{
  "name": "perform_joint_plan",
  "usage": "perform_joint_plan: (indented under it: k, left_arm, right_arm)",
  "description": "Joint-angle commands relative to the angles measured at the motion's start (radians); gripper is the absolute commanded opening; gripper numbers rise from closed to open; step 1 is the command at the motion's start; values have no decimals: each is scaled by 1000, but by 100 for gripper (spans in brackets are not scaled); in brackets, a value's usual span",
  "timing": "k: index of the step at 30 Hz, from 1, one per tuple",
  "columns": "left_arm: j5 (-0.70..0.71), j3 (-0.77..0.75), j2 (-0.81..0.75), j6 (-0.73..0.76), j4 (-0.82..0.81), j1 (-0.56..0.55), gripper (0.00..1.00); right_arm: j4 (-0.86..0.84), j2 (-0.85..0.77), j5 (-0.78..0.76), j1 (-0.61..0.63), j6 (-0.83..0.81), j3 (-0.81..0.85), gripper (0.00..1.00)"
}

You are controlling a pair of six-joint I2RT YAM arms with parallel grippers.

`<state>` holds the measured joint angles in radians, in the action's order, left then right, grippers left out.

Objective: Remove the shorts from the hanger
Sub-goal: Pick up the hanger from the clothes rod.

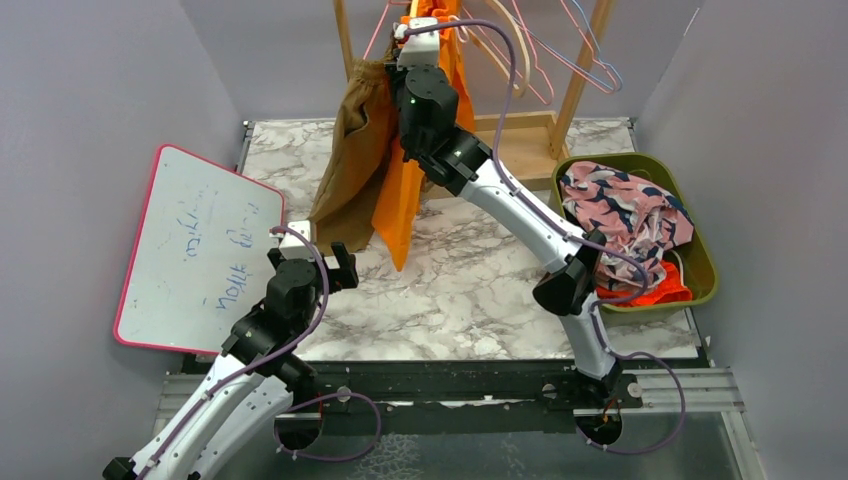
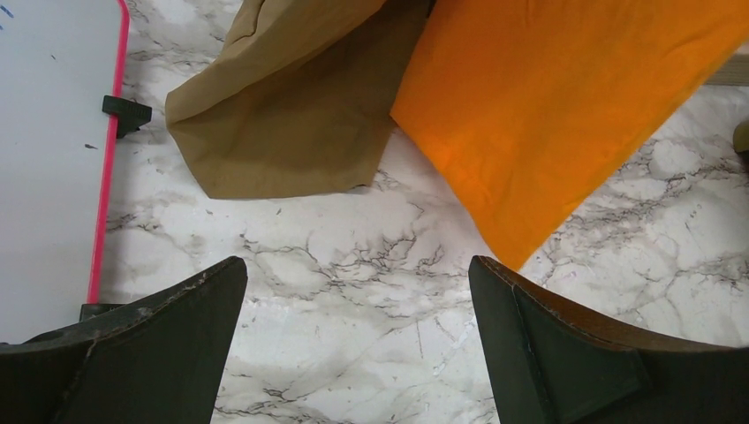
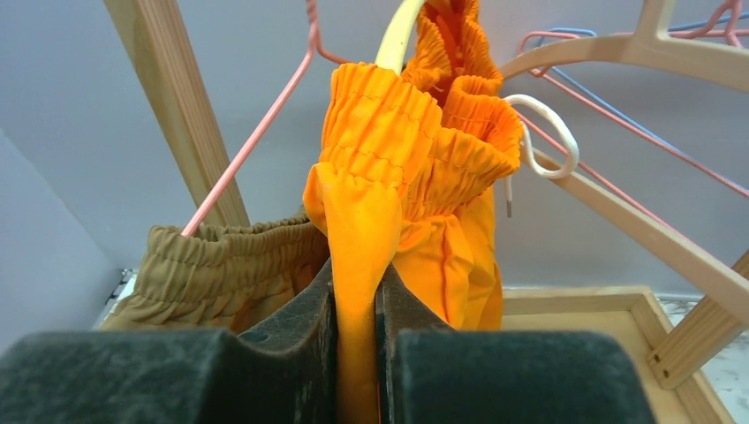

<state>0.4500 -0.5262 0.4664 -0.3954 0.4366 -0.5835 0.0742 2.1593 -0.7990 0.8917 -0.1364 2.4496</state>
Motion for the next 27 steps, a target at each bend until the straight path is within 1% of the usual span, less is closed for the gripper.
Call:
perform_joint_plan:
  k: [1, 8, 14, 18, 22, 27]
  left_arm:
    - [-26, -11, 2, 3, -13, 5, 99]
    - [-26, -12, 0, 3, -12, 5, 99]
    - [-29, -13, 1, 3, -13, 4, 99]
    - [-29, -12, -4, 3, -12, 5, 99]
    - [-31, -12, -7, 4, -12, 4, 99]
    - [-33, -13, -8, 6, -12, 5, 99]
  right_arm:
    - [-40, -100, 29, -8, -20, -13, 1]
    - [-137, -183, 37, -9, -77, -32, 1]
    - [-132, -221, 75, -8, -86, -30, 1]
    - [-90, -277, 134, -8, -35, -106, 1]
    - [-61, -350, 197, -8, 20, -223, 1]
    - [14, -421, 249, -8, 94, -287, 1]
